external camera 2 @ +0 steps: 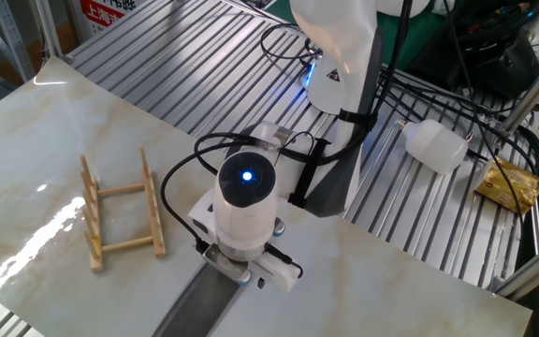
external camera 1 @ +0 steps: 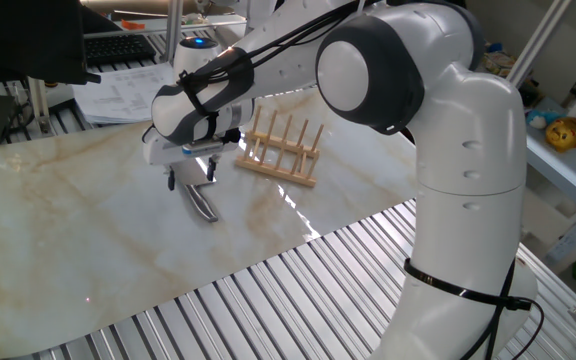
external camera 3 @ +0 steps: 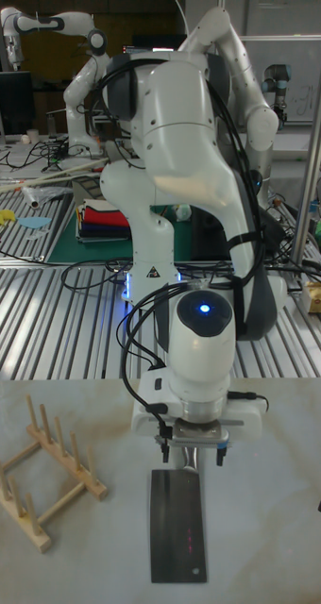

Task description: Put the knife on the knife rack

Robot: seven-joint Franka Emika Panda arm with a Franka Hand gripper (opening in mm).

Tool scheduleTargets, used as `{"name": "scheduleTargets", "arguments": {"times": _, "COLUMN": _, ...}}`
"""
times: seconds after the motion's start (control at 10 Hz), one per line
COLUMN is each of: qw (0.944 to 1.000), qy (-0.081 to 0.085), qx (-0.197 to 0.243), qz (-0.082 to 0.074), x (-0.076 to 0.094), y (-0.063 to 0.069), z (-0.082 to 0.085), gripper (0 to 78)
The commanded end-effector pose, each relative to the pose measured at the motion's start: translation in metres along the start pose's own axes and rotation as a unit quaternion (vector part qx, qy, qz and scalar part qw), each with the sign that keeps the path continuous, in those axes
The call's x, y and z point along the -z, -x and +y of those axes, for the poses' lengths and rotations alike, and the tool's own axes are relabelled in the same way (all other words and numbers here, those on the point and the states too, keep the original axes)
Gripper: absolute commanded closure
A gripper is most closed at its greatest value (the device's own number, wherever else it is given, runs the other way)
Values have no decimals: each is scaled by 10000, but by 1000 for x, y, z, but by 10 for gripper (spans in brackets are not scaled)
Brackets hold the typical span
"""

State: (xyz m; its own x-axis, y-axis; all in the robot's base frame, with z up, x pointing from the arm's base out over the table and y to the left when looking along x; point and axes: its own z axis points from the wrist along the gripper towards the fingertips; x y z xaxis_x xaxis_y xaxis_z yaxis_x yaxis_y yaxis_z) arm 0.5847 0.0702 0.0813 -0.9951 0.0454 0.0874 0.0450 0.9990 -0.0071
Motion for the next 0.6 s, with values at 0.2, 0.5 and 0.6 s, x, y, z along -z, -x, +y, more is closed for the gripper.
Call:
{"name": "scheduleTargets", "arguments": {"times": 0.2, "qw": 10000, "qy": -30, "qx": 60, "qz": 19, "x": -3, "y": -2, "z": 1, "gripper": 3}}
{"name": "scheduleTargets", "arguments": {"times": 0.5, "qw": 10000, "qy": -66, "qx": 58, "qz": 12, "x": -5, "y": -4, "z": 1, "gripper": 3}}
{"name": "scheduleTargets", "arguments": {"times": 0.6, "qw": 10000, "qy": -62, "qx": 60, "qz": 12, "x": -6, "y": -5, "z": 0, "gripper": 3}}
